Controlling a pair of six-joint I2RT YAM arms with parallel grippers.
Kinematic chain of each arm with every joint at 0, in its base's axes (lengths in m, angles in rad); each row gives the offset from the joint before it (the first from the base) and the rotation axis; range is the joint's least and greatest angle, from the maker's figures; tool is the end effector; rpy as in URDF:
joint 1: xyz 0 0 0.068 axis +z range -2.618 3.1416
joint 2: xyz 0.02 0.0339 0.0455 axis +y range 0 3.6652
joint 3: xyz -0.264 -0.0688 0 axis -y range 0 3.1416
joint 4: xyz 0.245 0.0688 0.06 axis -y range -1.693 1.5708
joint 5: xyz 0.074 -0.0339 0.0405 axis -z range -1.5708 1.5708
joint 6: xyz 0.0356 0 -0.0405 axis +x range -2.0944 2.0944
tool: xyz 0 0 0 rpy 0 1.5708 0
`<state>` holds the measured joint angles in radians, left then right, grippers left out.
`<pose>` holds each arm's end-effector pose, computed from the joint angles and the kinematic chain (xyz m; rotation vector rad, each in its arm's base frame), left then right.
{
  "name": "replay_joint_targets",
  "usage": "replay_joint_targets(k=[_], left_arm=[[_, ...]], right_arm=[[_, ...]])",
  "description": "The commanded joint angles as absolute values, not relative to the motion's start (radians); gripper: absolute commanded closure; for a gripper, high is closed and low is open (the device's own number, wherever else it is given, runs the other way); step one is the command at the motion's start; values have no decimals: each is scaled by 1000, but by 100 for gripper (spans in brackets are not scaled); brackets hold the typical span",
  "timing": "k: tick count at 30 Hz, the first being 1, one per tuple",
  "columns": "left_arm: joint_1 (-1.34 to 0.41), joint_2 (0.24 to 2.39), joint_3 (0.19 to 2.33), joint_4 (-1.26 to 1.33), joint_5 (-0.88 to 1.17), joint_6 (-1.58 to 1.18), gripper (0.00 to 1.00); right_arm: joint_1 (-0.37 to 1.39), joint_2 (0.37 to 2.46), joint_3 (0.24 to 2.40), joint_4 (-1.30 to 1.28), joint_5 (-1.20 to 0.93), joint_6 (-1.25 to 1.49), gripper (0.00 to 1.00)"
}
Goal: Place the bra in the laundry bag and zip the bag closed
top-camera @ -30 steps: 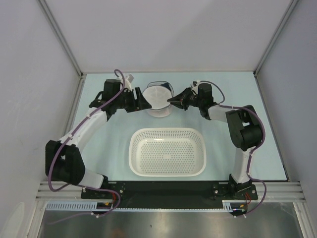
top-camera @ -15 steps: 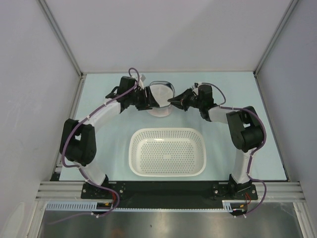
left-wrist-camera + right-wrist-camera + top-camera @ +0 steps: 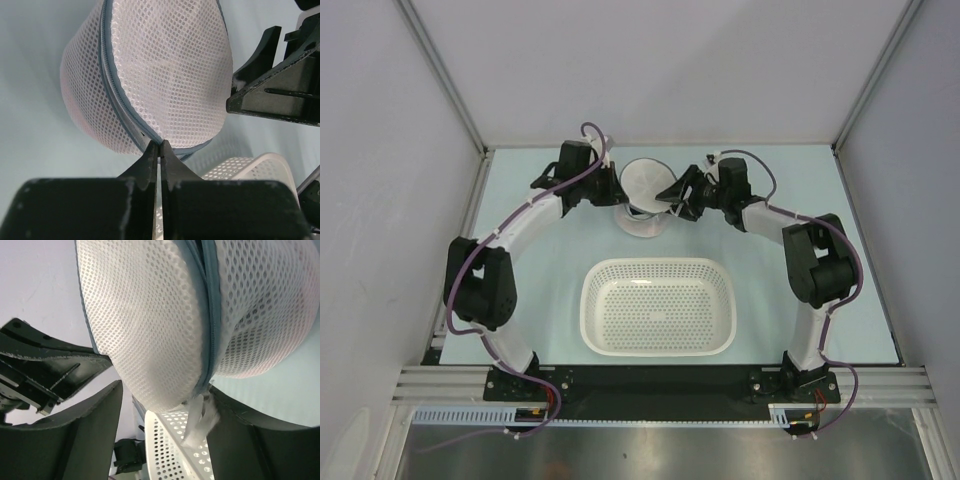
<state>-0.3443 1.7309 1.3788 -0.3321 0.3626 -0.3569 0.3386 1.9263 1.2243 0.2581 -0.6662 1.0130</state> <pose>0.3684 -0.1455 0.2781 0.1867 2.3136 -0.7752 0.3981 0.1635 0.2048 0.2751 2.2440 1.4690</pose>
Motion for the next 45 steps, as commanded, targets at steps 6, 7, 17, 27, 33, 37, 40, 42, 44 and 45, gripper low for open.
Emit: replay_joint_targets(k=[6,7,17,27,33,37,40,42,44,45], left_arm=[[-314,1833,1594,-434,396,-184,91],[-314,1836,1627,-475,355,-184,77],[-429,1522,1384,-456,2,-259,42],[-554,1534,1242,-244,210,-391,38],[-610,1578,1281,-245,2,-357,43],[-644,1589,1267,-244,-173,-359,44],[-649,1612,1255,-215,-201,-380,44],[-649,1632,1264,-183,-204,-373,46],[-649,1667,1285,-184,-216,-367,50],[-649,1677,1305,-184,-221,-364,53]], right_arm=[[324,1942,1298,285,-741,965,61],[324,1945,1298,294,-742,998,68],[334,1936,1201,512,-712,1239,91],[364,1910,1124,615,-629,1443,93],[385,1907,1095,663,-580,1563,93],[393,1905,1092,664,-561,1583,93],[396,1904,1091,672,-560,1592,93],[397,1905,1091,672,-558,1600,94],[399,1908,1089,686,-560,1609,94],[399,1910,1089,690,-563,1617,94]])
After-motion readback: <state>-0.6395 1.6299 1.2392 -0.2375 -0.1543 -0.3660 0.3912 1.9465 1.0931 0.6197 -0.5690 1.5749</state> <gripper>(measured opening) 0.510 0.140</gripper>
